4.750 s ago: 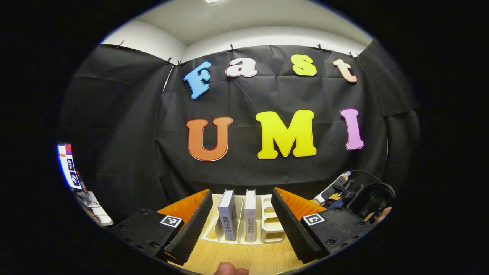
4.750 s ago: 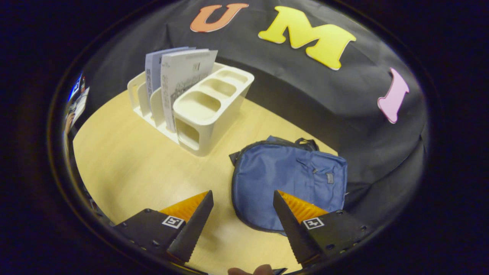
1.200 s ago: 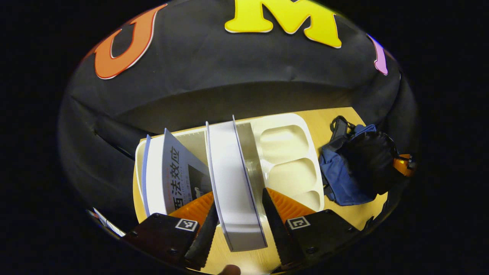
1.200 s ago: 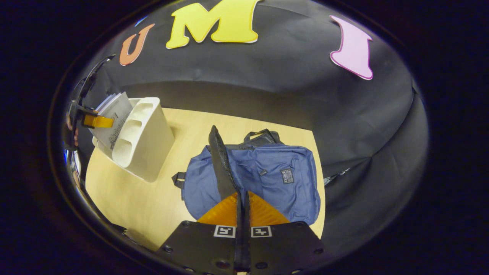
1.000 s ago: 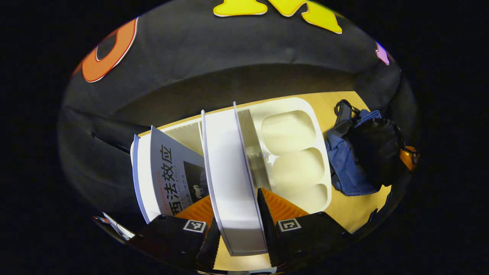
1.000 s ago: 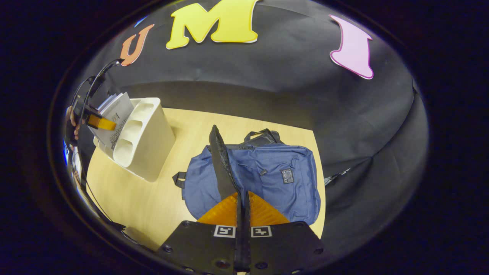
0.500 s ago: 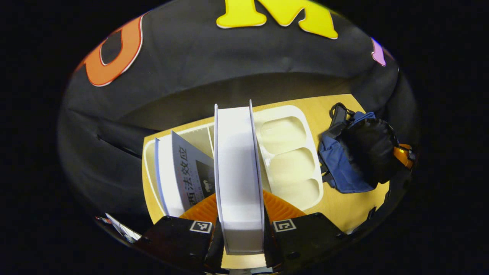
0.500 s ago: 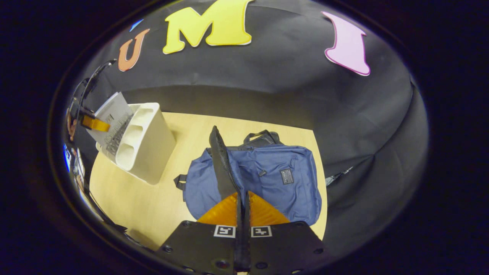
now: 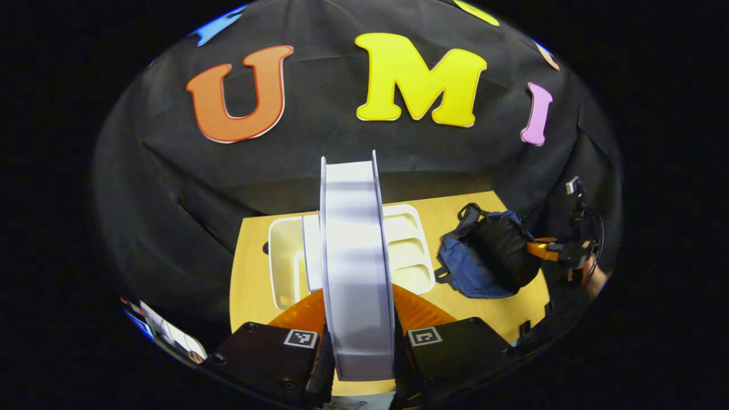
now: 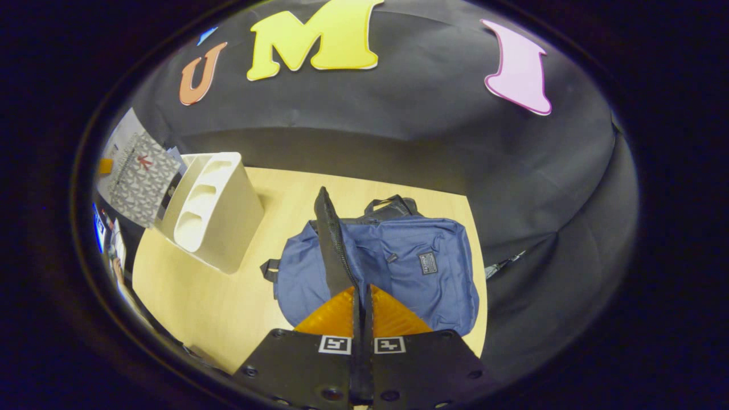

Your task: Open the schoolbag, grab two books from the bookshelf and put them into the schoolbag.

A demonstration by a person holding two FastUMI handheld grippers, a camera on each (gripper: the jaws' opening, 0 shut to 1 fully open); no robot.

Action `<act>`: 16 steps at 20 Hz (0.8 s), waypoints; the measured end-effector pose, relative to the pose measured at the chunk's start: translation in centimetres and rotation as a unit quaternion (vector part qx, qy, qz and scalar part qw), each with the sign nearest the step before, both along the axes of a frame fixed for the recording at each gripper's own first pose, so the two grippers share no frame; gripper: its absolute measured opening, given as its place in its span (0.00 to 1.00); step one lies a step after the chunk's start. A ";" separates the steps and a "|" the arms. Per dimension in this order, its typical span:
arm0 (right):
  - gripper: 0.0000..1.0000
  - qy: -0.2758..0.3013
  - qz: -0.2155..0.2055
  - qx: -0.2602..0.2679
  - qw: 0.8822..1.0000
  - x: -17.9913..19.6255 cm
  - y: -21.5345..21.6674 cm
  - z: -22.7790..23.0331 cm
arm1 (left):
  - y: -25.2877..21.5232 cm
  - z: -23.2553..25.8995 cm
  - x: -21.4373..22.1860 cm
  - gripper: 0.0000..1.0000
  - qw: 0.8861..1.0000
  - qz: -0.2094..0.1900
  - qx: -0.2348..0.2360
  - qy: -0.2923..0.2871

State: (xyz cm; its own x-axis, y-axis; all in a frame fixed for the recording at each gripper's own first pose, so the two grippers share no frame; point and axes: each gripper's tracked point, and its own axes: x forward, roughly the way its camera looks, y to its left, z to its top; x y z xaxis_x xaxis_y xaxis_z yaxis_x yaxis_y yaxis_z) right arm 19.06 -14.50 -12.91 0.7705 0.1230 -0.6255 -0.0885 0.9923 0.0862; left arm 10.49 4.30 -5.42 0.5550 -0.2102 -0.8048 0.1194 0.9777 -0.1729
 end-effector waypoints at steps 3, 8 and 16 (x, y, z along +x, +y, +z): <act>0.00 0.000 -0.005 -0.004 1.000 -0.1 -0.5 0.0 | -2.5 0.7 -3.5 0.43 0.993 0.042 -0.111 0.030; 0.00 0.003 -0.004 -0.011 1.000 -0.1 -0.7 -0.6 | -7.3 -0.8 -7.1 0.43 0.976 0.066 -0.200 0.053; 0.00 0.010 -0.001 -0.029 1.000 0.1 -2.0 -1.3 | -18.8 -5.9 -9.7 0.42 0.934 0.087 -0.330 0.104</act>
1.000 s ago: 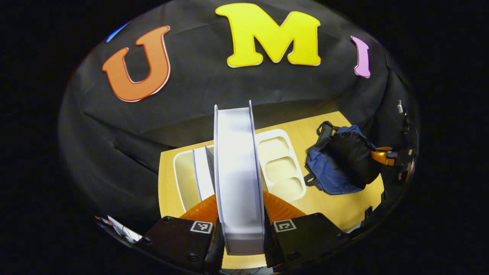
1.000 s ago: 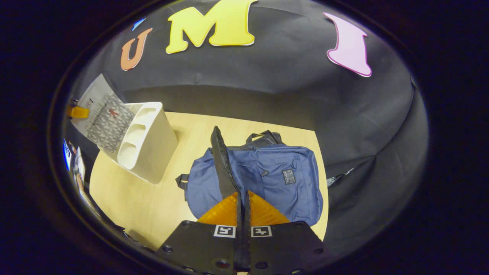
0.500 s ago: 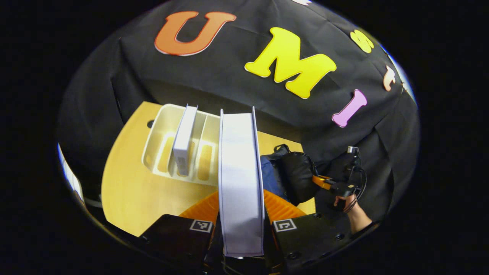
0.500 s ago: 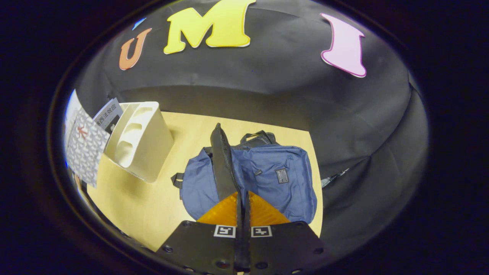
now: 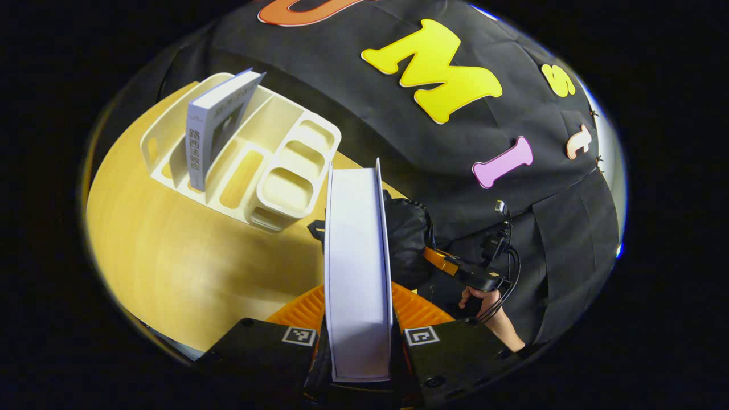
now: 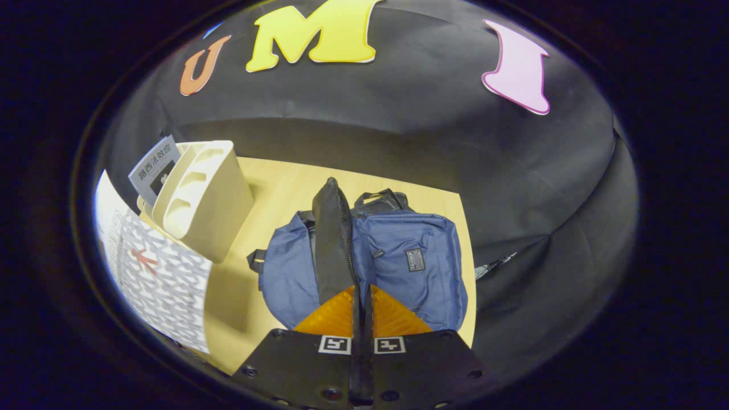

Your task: Open the schoolbag, grab two books from the bookshelf and put them into the schoolbag.

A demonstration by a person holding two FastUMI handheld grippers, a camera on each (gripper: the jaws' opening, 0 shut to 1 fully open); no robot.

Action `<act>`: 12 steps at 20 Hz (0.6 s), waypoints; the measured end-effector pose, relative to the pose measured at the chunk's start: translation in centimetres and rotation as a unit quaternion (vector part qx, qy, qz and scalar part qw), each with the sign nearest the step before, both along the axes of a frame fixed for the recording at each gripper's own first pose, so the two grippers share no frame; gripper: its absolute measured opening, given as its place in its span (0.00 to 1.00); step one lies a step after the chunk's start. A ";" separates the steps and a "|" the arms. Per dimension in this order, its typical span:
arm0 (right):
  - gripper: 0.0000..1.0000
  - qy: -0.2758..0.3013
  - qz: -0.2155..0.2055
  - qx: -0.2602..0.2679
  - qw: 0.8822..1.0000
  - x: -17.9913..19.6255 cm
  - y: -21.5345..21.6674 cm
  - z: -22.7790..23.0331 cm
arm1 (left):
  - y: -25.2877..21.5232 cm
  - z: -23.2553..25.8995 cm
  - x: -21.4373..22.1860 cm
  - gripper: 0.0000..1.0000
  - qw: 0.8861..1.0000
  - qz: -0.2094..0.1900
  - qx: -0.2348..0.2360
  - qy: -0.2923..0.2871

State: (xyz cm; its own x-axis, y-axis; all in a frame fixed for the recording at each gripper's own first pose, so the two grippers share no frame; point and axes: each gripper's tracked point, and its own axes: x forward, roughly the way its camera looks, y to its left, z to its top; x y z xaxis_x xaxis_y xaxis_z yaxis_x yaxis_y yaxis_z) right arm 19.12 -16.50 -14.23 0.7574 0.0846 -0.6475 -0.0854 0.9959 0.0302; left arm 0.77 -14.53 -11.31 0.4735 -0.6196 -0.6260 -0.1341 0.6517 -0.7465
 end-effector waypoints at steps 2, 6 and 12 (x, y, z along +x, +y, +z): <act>0.00 0.004 0.000 -0.003 1.000 0.0 -0.5 -0.1 | -2.6 -1.3 0.6 0.42 1.000 0.008 -0.025 0.006; 0.00 0.013 0.000 -0.003 1.000 0.1 -1.3 -0.3 | -6.3 -4.0 3.0 0.42 0.999 0.029 -0.044 0.006; 0.00 0.016 0.002 -0.005 1.000 0.4 -2.7 0.0 | -10.5 -8.3 6.7 0.42 0.999 0.037 -0.034 -0.008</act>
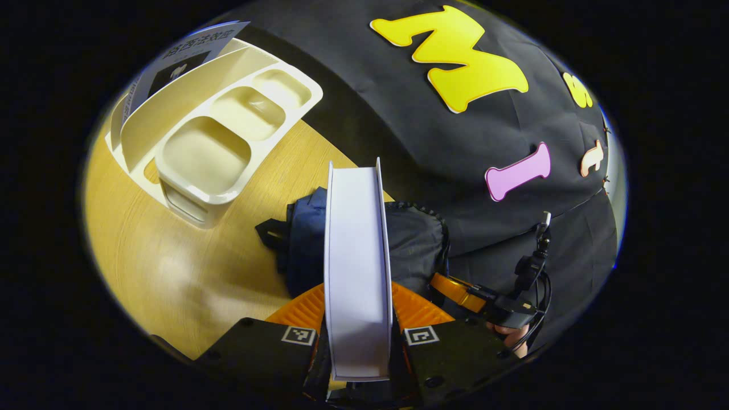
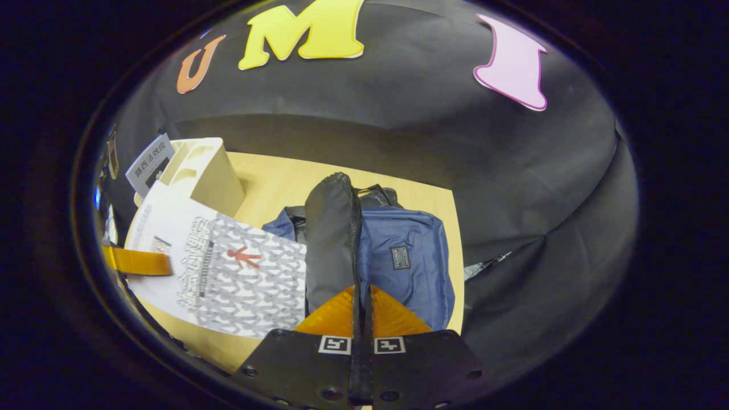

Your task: Open the schoolbag, grab two books from the bookshelf and put them into the schoolbag.

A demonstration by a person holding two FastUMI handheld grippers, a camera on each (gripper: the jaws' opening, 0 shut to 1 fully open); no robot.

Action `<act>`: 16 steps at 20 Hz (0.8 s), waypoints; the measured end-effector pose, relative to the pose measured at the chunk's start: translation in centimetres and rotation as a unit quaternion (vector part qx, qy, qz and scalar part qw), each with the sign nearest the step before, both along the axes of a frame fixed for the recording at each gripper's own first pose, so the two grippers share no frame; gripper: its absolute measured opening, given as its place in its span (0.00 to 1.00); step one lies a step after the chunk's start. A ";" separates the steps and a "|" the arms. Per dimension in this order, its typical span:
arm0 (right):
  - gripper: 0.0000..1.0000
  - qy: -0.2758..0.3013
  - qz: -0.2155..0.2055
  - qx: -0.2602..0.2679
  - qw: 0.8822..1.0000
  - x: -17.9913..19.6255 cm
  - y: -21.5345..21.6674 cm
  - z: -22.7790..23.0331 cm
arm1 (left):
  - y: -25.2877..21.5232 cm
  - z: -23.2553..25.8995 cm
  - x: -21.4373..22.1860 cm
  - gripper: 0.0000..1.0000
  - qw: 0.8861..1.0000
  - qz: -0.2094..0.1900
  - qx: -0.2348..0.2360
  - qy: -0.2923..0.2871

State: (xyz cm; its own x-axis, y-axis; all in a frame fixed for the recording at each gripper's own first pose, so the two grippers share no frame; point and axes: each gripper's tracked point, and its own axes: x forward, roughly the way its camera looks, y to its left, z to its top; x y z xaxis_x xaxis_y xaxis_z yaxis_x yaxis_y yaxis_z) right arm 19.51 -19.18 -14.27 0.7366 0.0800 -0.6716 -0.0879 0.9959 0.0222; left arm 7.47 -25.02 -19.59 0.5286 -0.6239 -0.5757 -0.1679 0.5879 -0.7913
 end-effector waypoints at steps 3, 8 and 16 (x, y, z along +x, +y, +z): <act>0.00 0.004 0.002 0.001 1.000 0.1 -0.3 0.0 | -1.9 -1.7 1.0 0.42 1.000 -0.005 -0.001 -0.003; 0.00 -0.001 0.017 0.010 1.000 -0.4 0.4 1.2 | -5.1 -4.4 2.2 0.42 0.999 0.007 -0.030 -0.010; 0.00 -0.014 0.057 0.015 0.998 -1.6 3.7 3.4 | -8.9 -6.5 4.8 0.42 0.994 0.044 -0.099 -0.020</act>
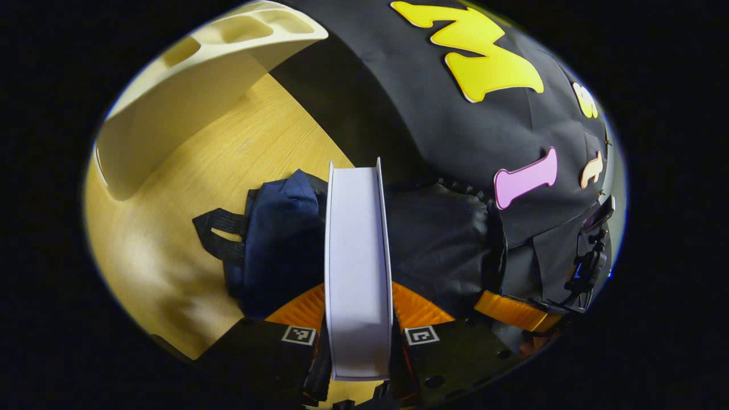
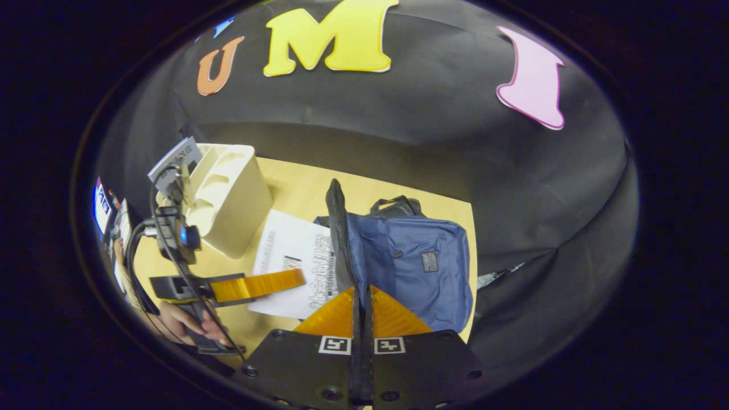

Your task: Open the schoolbag, grab two books from the bookshelf and put them into the schoolbag.

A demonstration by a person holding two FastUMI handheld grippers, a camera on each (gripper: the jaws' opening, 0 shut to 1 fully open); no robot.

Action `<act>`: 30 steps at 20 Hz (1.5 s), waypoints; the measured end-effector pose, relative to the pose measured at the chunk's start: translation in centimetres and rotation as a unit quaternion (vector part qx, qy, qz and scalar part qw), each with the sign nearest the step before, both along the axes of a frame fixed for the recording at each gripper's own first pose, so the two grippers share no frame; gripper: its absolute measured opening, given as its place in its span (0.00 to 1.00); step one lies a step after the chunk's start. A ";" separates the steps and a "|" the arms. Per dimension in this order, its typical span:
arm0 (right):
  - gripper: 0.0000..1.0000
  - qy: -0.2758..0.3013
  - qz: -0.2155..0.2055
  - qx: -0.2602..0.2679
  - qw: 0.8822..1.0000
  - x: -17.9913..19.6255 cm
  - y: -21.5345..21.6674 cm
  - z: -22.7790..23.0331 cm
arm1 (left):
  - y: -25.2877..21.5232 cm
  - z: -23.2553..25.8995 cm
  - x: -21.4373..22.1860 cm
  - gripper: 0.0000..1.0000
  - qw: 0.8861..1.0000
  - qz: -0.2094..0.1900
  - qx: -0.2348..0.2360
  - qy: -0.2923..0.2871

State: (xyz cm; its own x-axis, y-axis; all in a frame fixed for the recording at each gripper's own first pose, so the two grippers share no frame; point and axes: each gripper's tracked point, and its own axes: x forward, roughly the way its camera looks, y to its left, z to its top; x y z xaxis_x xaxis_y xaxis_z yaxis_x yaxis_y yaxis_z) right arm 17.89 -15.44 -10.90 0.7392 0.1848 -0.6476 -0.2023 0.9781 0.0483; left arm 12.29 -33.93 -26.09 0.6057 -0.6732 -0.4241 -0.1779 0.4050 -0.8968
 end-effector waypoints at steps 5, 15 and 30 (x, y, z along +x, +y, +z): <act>0.00 0.009 0.005 0.002 1.000 0.1 0.7 -0.6 | -2.1 -2.4 2.0 0.44 0.996 0.040 -0.073 0.029; 0.00 0.023 0.013 0.001 1.000 0.4 1.5 -2.3 | -4.3 -7.6 -0.5 1.00 0.994 -0.044 0.054 0.083; 0.00 0.027 0.006 0.020 0.999 0.5 1.1 -2.6 | -0.2 -5.5 -0.9 1.00 0.966 -0.087 0.217 0.109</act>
State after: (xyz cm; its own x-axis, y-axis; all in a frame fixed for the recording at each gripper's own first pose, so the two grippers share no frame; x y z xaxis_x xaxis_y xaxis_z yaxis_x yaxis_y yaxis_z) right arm 18.40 -14.31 -13.49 0.7008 0.2195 -0.6788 -0.2093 0.9729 0.0985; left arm 11.35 -34.09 -31.55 0.3644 -0.4868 -0.7938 -0.2391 0.7750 -0.5850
